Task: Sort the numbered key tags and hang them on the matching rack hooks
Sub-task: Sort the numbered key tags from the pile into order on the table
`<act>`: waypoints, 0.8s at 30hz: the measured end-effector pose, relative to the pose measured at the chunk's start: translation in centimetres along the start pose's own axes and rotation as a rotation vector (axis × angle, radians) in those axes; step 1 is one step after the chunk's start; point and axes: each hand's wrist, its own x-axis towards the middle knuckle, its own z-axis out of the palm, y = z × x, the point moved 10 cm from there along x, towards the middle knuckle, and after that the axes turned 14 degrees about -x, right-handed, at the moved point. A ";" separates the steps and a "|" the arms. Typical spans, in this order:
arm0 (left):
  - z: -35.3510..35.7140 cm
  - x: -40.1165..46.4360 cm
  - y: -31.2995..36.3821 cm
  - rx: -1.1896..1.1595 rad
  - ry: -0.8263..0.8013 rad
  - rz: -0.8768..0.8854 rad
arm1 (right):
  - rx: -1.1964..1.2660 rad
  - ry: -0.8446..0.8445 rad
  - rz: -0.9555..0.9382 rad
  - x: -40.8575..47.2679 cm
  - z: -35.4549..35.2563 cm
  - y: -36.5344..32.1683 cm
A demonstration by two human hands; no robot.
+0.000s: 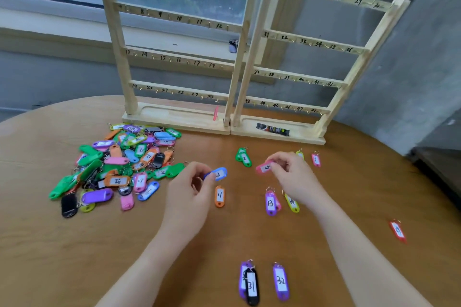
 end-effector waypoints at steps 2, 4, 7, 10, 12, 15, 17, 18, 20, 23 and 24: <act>1.1 0.5 -0.7 -0.031 0.004 -0.035 | -0.078 0.009 0.011 1.7 -0.7 1.1; 1.9 1.0 -1.7 -0.035 0.010 -0.071 | -0.119 -0.012 0.013 3.0 -1.0 1.5; 2.4 1.3 -2.4 0.006 0.018 -0.073 | -0.198 -0.072 -0.023 4.5 -0.5 1.4; 1.8 0.7 -2.6 -0.020 0.070 -0.089 | -0.241 -0.092 -0.044 5.9 0.3 1.5; 1.0 0.2 -2.6 -0.046 0.122 -0.095 | -0.255 -0.102 -0.041 6.7 0.8 1.8; 0.1 0.0 -2.7 -0.078 0.196 -0.092 | -0.270 -0.123 -0.054 7.6 1.4 1.7; -0.2 0.2 -3.0 -0.076 0.225 -0.097 | -0.270 -0.125 -0.060 8.0 1.9 1.7; -0.2 0.3 -3.3 -0.064 0.229 -0.104 | -0.273 -0.127 -0.065 8.2 2.1 1.7; 0.0 0.3 -3.5 -0.027 0.216 -0.106 | -0.290 -0.121 -0.082 8.5 2.5 1.5; 0.3 0.2 -3.6 0.003 0.197 -0.097 | -0.314 -0.096 -0.112 8.6 2.5 1.2; 0.3 0.2 -3.7 0.006 0.197 -0.101 | -0.330 -0.094 -0.120 8.6 2.5 1.1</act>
